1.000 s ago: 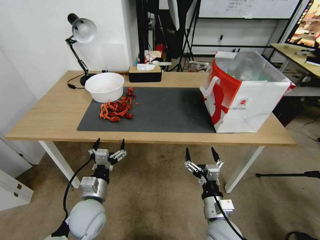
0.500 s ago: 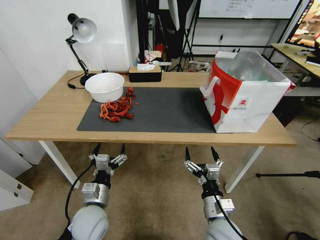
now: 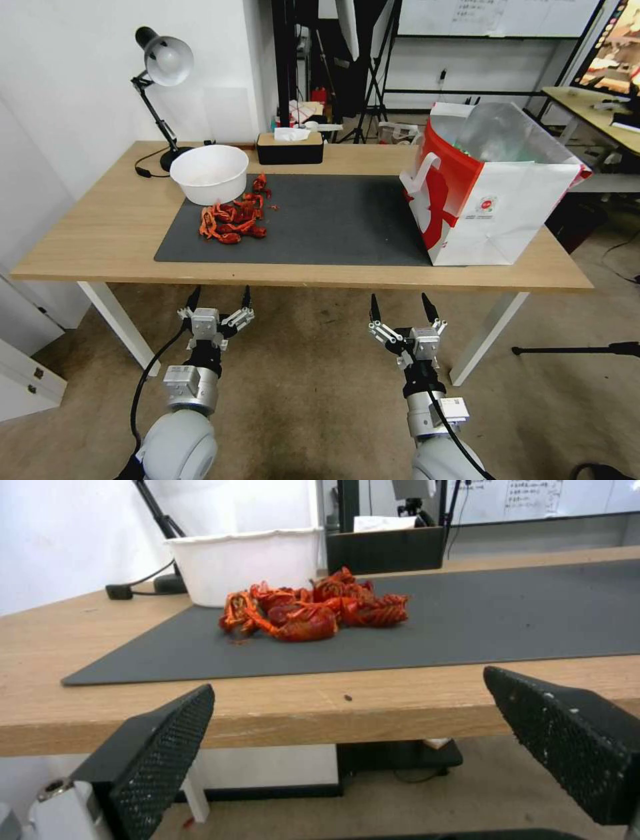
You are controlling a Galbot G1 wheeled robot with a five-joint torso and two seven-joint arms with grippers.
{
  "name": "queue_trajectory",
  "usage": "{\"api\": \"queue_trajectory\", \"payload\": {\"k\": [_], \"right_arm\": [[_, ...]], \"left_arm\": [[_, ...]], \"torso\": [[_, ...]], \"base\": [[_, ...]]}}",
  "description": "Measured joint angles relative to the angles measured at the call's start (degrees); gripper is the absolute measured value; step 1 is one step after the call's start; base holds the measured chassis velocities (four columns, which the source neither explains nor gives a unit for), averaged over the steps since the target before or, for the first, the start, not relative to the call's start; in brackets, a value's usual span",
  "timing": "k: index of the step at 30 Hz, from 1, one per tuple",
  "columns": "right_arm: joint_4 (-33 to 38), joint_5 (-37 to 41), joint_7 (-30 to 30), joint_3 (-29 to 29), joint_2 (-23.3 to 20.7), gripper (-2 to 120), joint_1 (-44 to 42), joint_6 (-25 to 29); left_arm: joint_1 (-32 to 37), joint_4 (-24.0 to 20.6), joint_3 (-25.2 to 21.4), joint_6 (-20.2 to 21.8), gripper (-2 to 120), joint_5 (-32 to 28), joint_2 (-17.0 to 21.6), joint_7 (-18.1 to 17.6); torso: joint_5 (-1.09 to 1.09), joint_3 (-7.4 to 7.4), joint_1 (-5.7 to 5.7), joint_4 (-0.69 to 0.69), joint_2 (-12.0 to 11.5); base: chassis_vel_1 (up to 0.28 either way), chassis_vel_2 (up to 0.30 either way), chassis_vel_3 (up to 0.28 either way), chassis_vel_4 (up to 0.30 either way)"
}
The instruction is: Close the takeout container lid, then place the container into the takeout bag.
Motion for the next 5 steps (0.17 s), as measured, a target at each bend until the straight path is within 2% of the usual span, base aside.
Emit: {"api": "queue_trajectory", "payload": {"k": [5], "right_arm": [[-0.02, 0.0, 0.0, 0.0, 0.0, 100, 0.0, -0.02]], "left_arm": [[-0.02, 0.0, 0.02, 0.02, 100, -0.02, 0.02, -0.02]], "torso": [[0.0, 0.0, 0.0, 0.0, 0.0]], "base": [[0.0, 0.0, 0.0, 0.0]]}}
